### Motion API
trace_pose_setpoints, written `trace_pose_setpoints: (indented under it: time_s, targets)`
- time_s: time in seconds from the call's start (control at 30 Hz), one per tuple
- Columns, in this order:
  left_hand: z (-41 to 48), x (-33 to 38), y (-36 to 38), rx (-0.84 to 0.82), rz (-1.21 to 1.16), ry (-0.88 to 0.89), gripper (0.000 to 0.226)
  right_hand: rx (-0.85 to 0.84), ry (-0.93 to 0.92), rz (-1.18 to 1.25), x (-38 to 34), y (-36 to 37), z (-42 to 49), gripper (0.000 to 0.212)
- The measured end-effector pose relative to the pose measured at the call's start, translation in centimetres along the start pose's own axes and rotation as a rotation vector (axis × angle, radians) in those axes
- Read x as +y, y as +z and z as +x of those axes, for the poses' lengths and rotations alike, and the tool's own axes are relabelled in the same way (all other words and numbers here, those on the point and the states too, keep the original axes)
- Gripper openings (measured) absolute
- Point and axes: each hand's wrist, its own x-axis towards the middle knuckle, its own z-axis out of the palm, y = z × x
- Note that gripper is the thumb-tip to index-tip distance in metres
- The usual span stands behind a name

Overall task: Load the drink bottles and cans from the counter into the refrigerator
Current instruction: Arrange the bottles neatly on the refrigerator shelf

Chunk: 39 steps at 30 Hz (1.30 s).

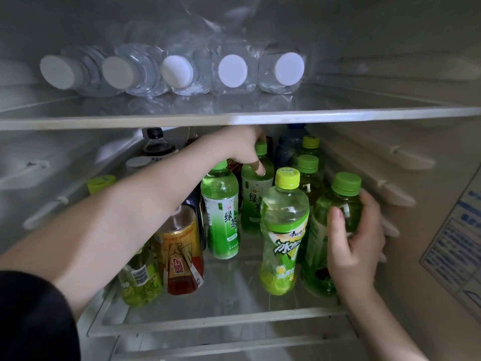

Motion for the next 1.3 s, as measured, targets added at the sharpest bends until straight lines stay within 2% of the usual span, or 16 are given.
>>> trace_pose_setpoints:
  time_s: [0.07,0.4,0.7,0.97,1.3]
  targets:
    - [0.4,0.2,0.1,0.005,-0.001,-0.016,0.084,-0.003,0.003,-0.001,0.0,0.0,0.0,0.049]
    - [1.5,1.0,0.4,-0.047,0.007,-0.078,0.078,0.011,-0.016,0.007,0.1,0.0,0.1,0.044]
    - [0.3,0.4,0.1,0.0,-0.009,-0.074,0.077,-0.001,-0.018,0.022,0.3,0.0,0.1,0.044]
    - [-4.3,-2.1,-1.6,-0.202,0.175,-0.216,0.079,0.014,-0.03,-0.002,0.5,0.2,0.1,0.048]
    - [-5.3,-3.4,-1.3,-0.067,0.081,0.012,0.047,0.019,-0.036,0.007,0.4,0.2,0.0,0.05]
